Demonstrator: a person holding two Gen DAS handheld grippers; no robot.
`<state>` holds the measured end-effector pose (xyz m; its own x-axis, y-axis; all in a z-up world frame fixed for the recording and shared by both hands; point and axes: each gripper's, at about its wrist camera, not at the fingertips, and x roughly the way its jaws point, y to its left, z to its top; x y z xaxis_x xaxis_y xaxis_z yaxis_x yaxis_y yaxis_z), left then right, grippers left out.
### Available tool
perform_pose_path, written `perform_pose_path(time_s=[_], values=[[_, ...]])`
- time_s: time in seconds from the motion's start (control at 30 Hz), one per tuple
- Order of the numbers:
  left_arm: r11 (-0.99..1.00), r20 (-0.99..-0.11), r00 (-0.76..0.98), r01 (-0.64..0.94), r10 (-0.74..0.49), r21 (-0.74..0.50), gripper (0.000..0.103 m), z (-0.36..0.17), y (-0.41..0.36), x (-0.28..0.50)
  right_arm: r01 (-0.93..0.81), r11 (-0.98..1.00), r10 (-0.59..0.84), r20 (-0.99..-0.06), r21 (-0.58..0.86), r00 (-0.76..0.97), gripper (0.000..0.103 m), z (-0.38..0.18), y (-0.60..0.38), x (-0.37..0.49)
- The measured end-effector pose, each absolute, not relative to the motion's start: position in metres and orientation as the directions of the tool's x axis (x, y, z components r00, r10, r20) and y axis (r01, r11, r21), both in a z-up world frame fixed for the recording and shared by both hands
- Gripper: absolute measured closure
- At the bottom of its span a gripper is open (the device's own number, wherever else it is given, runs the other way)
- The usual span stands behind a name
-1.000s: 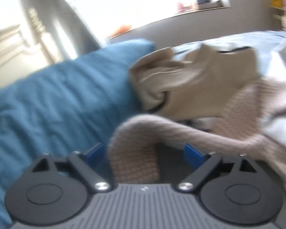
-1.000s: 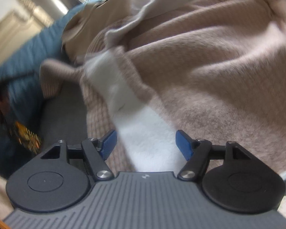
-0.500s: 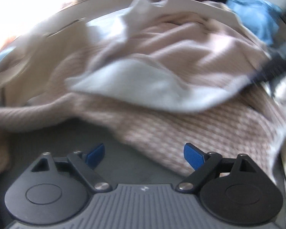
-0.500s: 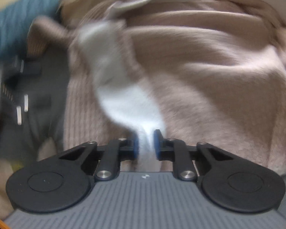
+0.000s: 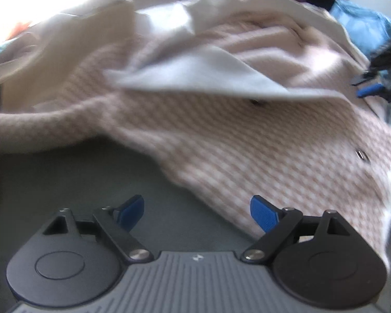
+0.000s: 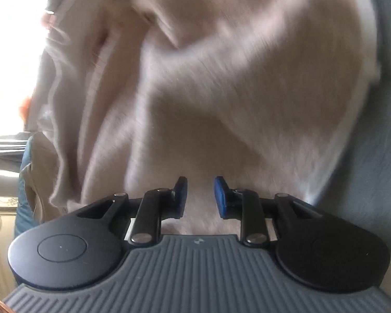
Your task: Fold clothes
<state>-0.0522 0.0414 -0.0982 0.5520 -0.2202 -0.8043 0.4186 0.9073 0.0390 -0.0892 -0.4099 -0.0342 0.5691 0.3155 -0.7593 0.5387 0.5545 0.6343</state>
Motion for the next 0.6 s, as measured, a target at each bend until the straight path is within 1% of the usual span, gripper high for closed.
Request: perform_pose_path(time_s=[0.1,0.13,0.17,0.2,0.23,0.27,0.4,0.47,0.6], values=[[0.933,-0.781,0.589,0.359,-0.209,0.021,0.014,-0.095,0.05,-0.034,0.369,0.657,0.37,-0.708,0.657,0.602,0.077,-0.002,-0.379,-0.07],[0.942,-0.772,0.602,0.336,-0.203,0.014,0.015,-0.094,0.052,-0.028,0.303,0.684,0.407,-0.692,0.663,0.596,0.074,0.006,-0.363,-0.058],[0.949,-0.764,0.614,0.314,-0.201,0.002,0.017,-0.092,0.055,-0.021,0.24,0.702,0.446,-0.676,0.671,0.586,0.069,0.011,-0.345,-0.046],[0.956,-0.755,0.625,0.294,-0.201,-0.011,0.017,-0.09,0.057,-0.014,0.18,0.713,0.485,-0.661,0.678,0.573,0.066,0.015,-0.327,-0.033],[0.961,-0.743,0.637,0.276,-0.205,-0.029,0.018,-0.088,0.059,-0.009,0.14,0.711,0.516,-0.647,0.689,0.561,0.058,0.018,-0.31,-0.018],[0.964,-0.73,0.649,0.263,-0.213,-0.048,0.018,-0.086,0.061,-0.006,0.111,0.704,0.544,-0.634,0.701,0.55,0.053,0.018,-0.295,-0.004],[0.966,-0.68,0.691,0.23,-0.246,-0.115,0.018,-0.08,0.068,0.005,0.121,0.608,0.637,-0.573,0.784,0.516,0.049,0.003,-0.248,0.059],[0.963,-0.662,0.702,0.235,-0.26,-0.13,0.018,-0.079,0.069,0.01,0.156,0.589,0.634,-0.573,0.793,0.52,0.047,-0.008,-0.234,0.085],[0.954,-0.629,0.723,0.277,-0.287,-0.117,0.018,-0.08,0.065,0.02,0.196,0.591,0.633,-0.6,0.783,0.49,0.048,-0.031,-0.216,0.127]])
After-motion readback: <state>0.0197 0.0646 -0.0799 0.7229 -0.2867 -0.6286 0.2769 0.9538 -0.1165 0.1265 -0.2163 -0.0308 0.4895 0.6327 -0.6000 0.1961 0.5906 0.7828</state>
